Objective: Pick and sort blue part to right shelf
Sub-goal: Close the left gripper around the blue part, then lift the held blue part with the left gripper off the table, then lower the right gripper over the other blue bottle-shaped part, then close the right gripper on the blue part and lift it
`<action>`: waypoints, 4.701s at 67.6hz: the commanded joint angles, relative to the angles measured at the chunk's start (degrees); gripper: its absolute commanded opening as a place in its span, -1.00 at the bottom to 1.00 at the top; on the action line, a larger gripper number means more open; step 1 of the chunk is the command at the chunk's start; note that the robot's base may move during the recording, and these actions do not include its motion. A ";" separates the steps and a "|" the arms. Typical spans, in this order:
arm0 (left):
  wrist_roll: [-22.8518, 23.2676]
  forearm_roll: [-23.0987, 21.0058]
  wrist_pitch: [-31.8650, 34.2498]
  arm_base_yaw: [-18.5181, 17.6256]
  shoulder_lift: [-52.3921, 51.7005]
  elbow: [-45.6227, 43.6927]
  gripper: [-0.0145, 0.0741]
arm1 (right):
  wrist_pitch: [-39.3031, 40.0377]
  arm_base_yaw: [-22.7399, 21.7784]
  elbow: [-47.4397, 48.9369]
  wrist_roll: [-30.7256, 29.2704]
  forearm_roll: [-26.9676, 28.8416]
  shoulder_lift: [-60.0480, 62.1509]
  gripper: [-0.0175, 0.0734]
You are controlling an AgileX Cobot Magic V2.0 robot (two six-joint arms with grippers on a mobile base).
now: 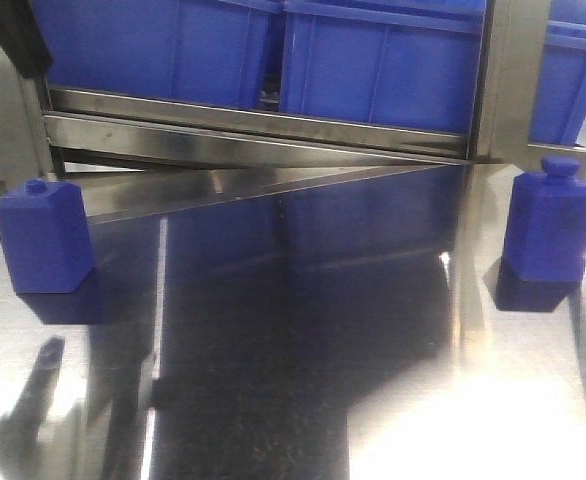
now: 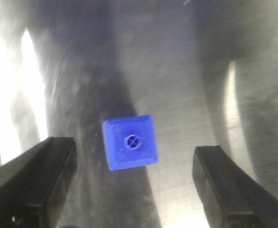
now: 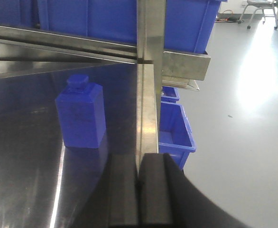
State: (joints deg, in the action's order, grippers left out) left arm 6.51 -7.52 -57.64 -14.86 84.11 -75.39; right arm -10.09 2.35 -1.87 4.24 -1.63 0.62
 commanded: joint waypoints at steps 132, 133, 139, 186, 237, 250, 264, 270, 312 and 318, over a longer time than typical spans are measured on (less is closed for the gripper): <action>1.35 11.08 24.28 -2.18 -33.08 24.57 -0.15 | 5.93 -0.28 1.35 -0.33 0.07 1.19 -0.54; 1.35 11.42 25.05 -2.18 -34.43 25.82 -0.15 | 6.24 -0.28 1.35 -0.33 0.15 1.19 -0.54; 1.35 12.47 29.10 -2.18 -42.95 30.57 -0.15 | 9.18 -0.28 1.35 -0.33 0.84 1.19 -0.54; 1.35 14.22 35.26 -2.18 -66.09 42.20 -0.15 | -6.20 10.92 39.01 1.52 4.39 -23.09 0.30; 1.35 14.22 35.94 -2.18 -66.09 42.20 -0.15 | -57.17 11.27 85.31 4.15 3.67 -78.05 0.65; 1.35 14.22 35.94 -2.18 -66.09 42.20 -0.15 | -57.44 10.60 87.67 4.15 2.34 -87.32 0.65; 1.35 14.22 35.84 -2.18 -66.09 42.20 -0.15 | -57.32 10.60 87.67 4.15 0.66 -95.37 0.65; 1.35 14.22 35.67 -2.18 -66.09 42.20 -0.15 | -57.04 10.60 87.67 4.15 0.27 -98.35 0.65; 1.35 14.11 35.13 -2.18 -66.09 42.20 -0.15 | -50.09 10.60 81.81 4.10 0.27 -104.12 0.03; 1.35 14.23 35.00 -2.18 -66.09 42.20 -0.15 | -49.43 10.60 81.81 4.10 0.27 -102.60 -0.04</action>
State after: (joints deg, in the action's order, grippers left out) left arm 8.06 6.32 -27.73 -16.68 17.56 -31.58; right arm -60.28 13.30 78.77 8.40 -0.57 -106.42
